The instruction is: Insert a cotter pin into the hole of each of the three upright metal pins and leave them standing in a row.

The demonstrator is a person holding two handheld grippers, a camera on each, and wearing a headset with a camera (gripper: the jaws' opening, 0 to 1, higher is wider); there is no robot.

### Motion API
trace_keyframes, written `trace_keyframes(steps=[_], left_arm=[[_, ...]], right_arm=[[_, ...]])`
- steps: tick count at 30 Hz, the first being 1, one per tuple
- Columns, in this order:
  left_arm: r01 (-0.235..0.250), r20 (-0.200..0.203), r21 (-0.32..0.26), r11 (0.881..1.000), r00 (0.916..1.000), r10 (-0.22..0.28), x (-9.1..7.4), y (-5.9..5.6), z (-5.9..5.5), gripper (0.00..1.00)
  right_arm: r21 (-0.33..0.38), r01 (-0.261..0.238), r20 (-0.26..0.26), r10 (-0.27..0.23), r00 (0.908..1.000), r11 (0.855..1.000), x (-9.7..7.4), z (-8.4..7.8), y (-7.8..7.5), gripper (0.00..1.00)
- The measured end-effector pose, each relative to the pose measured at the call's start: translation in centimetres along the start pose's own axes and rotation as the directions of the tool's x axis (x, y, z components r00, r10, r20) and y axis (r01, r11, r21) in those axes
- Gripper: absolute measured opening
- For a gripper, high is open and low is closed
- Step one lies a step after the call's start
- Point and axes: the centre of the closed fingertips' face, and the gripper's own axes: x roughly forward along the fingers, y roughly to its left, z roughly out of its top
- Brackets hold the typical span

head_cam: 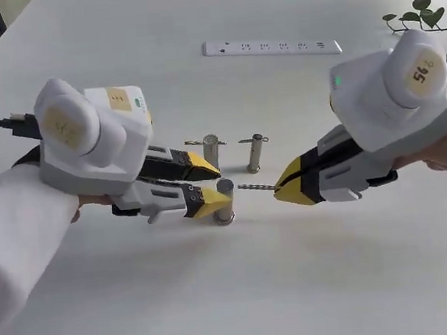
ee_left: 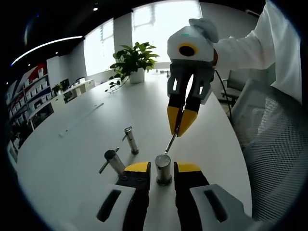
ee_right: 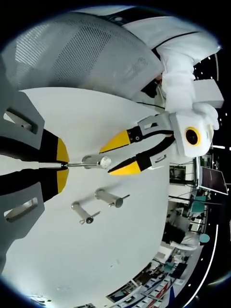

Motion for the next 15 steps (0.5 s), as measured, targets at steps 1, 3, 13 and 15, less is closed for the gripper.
trace_keyframes(steps=[1, 3, 13, 15], left_arm=[[0.001, -0.002, -0.007, 1.000, 1.0000, -0.001, 0.06, 0.03, -0.08, 0.15], [0.003, -0.003, -0.009, 1.000, 1.0000, -0.003, 0.06, 0.08, -0.06, 0.14], [0.022, -0.008, -0.007, 1.000, 0.9997, -0.022, 0.20, 0.00, -0.07, 0.11], [0.023, -0.009, -0.004, 1.000, 0.9997, -0.023, 0.19, 0.01, -0.07, 0.11]], right_arm=[[-0.001, -0.004, 0.000, 0.004, 1.0000, 1.000, 0.06, 0.04, 0.03, 0.00], [-0.002, -0.005, 0.000, 0.005, 1.0000, 1.000, 0.13, 0.16, 0.00, 0.00], [-0.008, -0.024, -0.003, 0.024, 0.9997, 1.000, 0.39, 0.23, 0.27, 0.00], [-0.011, -0.024, -0.004, 0.024, 0.9997, 1.000, 0.42, 0.37, 0.25, 0.00]])
